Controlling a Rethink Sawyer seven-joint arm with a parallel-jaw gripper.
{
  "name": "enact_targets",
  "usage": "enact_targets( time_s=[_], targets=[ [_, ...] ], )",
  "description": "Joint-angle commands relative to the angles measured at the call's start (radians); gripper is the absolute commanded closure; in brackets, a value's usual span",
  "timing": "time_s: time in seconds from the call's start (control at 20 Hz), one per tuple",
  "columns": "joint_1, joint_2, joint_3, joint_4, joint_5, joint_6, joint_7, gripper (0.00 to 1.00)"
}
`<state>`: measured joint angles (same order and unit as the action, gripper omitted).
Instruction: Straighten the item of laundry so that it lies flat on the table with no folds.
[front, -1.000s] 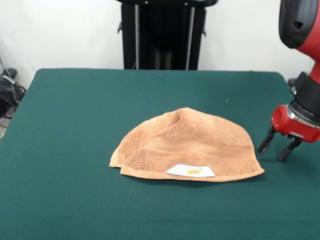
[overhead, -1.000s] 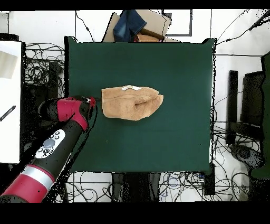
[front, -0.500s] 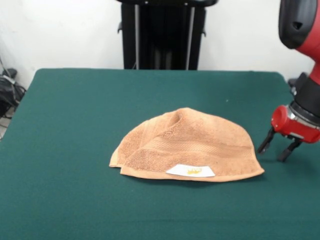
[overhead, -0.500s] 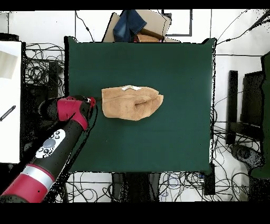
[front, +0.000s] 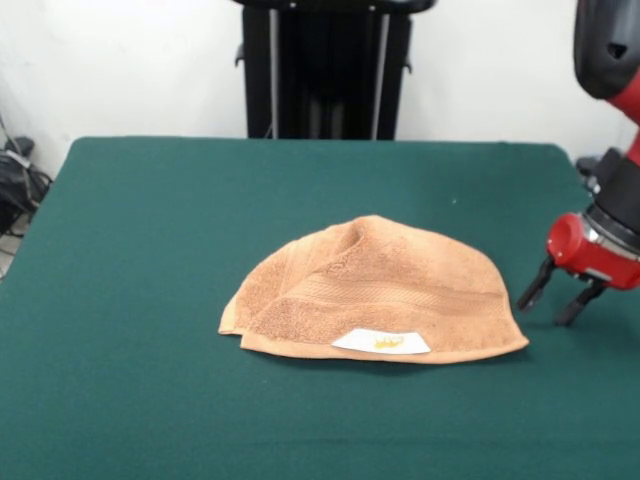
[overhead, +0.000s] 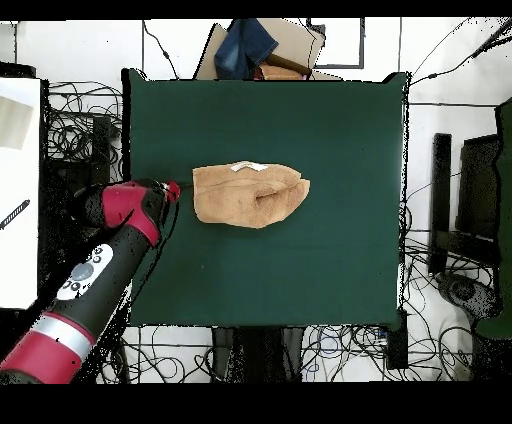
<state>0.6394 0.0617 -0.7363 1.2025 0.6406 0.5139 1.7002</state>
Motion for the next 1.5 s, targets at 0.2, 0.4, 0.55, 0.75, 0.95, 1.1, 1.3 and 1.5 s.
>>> enact_targets(
  time_s=[0.2, 0.4, 0.55, 0.75, 0.95, 1.1, 1.3, 1.5],
  targets=[
    [-0.03, 0.151, 0.054, -0.081, 0.047, -0.039, 0.369, 0.0],
    [-0.029, 0.145, 0.064, -0.078, 0.052, -0.036, 0.375, 0.0],
    [-0.023, 0.148, 0.057, -0.082, 0.055, -0.025, 0.387, 0.0],
    [-0.019, 0.164, 0.055, -0.086, 0.063, -0.036, 0.402, 0.0],
    [-0.017, 0.176, 0.062, -0.074, 0.065, -0.067, 0.404, 0.0],
    [-0.009, 0.188, 0.065, -0.059, 0.067, -0.103, 0.41, 0.0],
    [-0.01, 0.183, 0.08, -0.036, 0.061, -0.143, 0.397, 0.0],
    [-0.02, 0.172, 0.094, -0.021, 0.051, -0.167, 0.374, 0.0]
  ],
)
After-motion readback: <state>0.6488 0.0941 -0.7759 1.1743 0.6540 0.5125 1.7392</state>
